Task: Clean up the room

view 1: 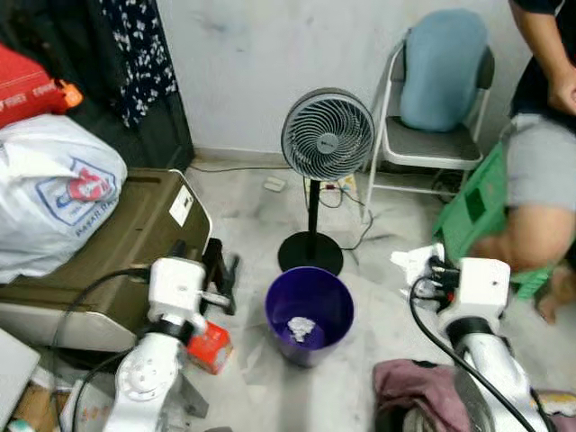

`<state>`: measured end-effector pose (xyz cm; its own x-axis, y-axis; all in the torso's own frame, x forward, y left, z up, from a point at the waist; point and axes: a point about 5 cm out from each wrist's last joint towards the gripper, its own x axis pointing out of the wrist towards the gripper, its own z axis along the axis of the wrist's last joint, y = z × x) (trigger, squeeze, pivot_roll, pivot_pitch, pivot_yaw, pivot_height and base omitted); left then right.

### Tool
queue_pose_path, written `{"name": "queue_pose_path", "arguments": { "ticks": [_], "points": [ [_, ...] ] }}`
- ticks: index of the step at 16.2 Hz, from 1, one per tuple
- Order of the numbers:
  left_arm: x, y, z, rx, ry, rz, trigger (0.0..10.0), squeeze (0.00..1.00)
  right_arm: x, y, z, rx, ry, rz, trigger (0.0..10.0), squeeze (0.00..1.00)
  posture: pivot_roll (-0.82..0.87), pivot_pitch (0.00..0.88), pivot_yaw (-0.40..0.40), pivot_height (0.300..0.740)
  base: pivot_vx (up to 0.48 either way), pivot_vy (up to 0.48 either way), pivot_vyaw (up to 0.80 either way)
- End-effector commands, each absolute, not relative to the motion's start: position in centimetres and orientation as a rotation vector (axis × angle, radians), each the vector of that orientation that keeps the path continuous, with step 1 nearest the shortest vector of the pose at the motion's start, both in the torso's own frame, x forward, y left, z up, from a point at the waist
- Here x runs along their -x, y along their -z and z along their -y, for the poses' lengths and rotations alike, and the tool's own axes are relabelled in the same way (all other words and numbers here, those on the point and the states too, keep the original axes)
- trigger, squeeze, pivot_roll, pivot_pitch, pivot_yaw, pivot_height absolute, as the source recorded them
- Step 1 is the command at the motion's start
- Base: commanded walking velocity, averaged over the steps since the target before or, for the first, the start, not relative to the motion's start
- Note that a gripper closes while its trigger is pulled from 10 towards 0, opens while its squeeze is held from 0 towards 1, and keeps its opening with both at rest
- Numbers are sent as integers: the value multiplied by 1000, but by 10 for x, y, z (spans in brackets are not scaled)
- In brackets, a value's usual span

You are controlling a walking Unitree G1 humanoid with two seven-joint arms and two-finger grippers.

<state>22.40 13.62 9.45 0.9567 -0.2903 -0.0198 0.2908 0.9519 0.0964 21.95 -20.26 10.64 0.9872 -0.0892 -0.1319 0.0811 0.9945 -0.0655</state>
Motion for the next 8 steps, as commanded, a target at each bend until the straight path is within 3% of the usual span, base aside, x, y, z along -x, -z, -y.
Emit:
{"name": "queue_pose_path", "arguments": {
  "ticks": [1, 3, 8],
  "points": [
    [-225, -93, -126, -81, 398, -11, 10000, 0, -217, -109, 192, 73, 20, -139, 10000, 0, -116, 0, 85, 740, 0, 0, 0],
    [-227, -91, -115, -71, 512, -10, 10000, 0, -213, -109, 184, 94, -54, -151, 10000, 0, -135, 0, 129, 740, 0, 0, 0],
    [-253, -102, -114, -62, 448, 50, 10000, 0, -230, -108, 176, 27, 48, -109, 10000, 0, -113, 0, 162, 740, 0, 0, 0]
  ]
}}
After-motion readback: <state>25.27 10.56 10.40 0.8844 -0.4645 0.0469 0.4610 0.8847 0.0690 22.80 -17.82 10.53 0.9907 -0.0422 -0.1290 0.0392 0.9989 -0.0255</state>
